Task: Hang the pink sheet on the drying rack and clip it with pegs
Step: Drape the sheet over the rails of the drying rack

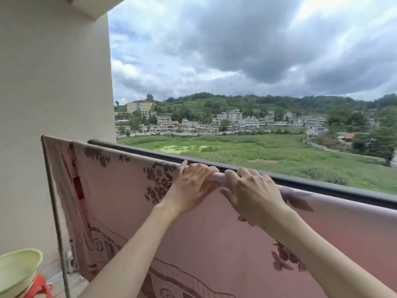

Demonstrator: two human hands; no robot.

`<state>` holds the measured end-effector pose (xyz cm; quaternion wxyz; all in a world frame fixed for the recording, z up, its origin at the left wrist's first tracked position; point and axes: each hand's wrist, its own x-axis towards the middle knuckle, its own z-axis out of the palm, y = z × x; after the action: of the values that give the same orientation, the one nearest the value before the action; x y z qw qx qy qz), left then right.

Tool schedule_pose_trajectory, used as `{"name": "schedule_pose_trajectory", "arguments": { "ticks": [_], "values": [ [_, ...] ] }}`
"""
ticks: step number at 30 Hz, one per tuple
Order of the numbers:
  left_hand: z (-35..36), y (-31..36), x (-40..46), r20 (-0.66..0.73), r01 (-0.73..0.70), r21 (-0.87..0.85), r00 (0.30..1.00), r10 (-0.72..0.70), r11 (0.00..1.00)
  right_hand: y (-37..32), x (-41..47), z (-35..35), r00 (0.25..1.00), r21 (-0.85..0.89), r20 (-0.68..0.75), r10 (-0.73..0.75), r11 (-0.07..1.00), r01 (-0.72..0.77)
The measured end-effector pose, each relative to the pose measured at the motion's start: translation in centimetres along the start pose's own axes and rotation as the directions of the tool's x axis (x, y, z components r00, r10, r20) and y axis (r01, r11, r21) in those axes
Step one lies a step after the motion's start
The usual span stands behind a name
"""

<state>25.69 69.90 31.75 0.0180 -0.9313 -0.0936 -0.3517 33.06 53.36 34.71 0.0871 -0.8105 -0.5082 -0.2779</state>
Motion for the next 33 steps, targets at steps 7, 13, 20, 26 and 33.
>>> {"name": "schedule_pose_trajectory", "arguments": {
  "ticks": [7, 13, 20, 26, 33],
  "values": [
    [-3.1, -14.3, -1.9, 0.094, 0.076, 0.029, 0.992, -0.079, 0.997, -11.3, 9.0, 4.1, 0.996, -0.058, 0.032, 0.081, 0.995, -0.079],
    [-6.0, -26.7, -3.6, 0.247, 0.194, 0.075, 0.947, -0.207, 0.978, -20.8, 17.4, 8.4, 0.998, -0.056, -0.004, 0.057, 0.997, -0.057],
    [-6.8, -42.6, -8.3, 0.181, 0.26, 0.145, 0.942, -0.284, 0.955, -33.6, 29.4, 15.0, 0.994, 0.042, -0.069, -0.083, 0.995, 0.086],
    [-8.2, -58.8, -10.1, 0.131, 0.338, 0.187, 0.922, -0.364, 0.922, -44.7, 41.3, 21.0, 0.986, 0.146, -0.096, -0.134, 0.978, 0.147],
    [-10.2, -72.7, -8.9, 0.042, 0.344, 0.155, 0.934, -0.354, 0.926, -52.1, 52.3, 24.2, 0.991, 0.157, -0.128, -0.039, 0.986, 0.059]
  ]
}}
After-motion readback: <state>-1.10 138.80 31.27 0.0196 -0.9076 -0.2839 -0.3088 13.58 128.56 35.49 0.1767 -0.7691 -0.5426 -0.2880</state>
